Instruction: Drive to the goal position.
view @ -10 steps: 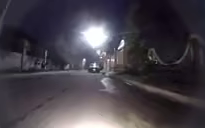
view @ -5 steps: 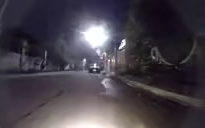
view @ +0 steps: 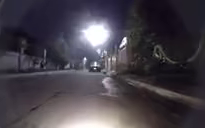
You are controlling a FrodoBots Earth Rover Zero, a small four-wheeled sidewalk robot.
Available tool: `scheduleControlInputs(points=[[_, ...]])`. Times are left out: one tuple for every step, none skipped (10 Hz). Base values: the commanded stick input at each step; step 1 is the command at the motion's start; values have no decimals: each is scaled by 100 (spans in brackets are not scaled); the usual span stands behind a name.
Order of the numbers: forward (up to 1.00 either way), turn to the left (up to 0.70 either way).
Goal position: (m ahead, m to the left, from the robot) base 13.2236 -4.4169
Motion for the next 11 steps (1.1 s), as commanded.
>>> scheduleControlInputs(points=[[50,0],[50,0],[50,0],[50,0],[50,0],[50,0],[50,0],[50,0],[50,0],[50,0],[50,0]])
